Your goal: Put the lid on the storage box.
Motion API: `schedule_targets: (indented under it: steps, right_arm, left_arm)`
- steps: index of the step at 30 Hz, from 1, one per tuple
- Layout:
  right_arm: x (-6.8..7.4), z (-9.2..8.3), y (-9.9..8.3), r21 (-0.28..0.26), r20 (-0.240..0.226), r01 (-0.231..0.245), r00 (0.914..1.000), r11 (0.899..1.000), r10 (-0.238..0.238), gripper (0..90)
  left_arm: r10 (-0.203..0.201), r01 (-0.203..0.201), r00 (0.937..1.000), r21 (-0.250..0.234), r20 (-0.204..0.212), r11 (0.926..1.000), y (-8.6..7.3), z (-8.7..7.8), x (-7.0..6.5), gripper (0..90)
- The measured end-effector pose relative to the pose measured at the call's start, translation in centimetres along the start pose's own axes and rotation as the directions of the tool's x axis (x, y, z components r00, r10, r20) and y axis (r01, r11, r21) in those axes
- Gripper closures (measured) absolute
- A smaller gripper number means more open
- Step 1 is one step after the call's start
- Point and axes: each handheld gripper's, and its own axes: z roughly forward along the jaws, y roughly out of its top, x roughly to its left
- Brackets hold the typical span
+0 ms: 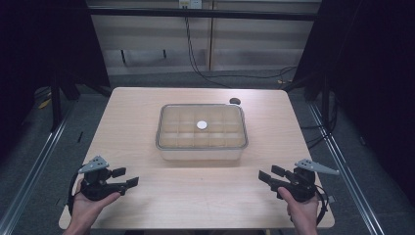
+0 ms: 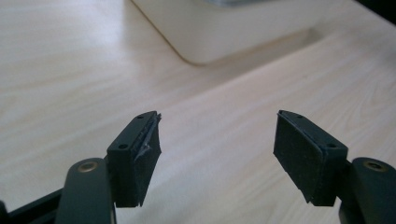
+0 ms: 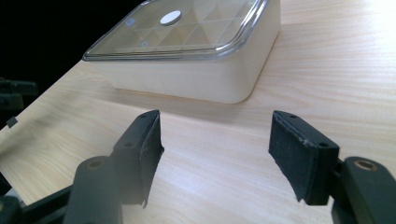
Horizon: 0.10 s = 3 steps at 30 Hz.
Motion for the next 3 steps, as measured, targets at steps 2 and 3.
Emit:
schedule_targets:
  steps: [2, 3]
  right_arm:
    - [-0.3, 0.02, -0.31, 0.004, 0.001, -0.004, 1.0, 1.0, 0.004, 32.9]
    - [-0.52, 0.07, -0.45, 0.002, 0.006, 0.004, 1.0, 1.0, -0.004, 32.3]
  left_arm:
    - [0.017, -0.017, 0.9999, 0.025, -0.001, 0.9996, -0.63, 0.5, -0.03, 31.9]
    - [0.02, -0.02, 0.9998, 0.046, 0.003, 0.9987, -0.83, 0.73, 0.12, 32.0]
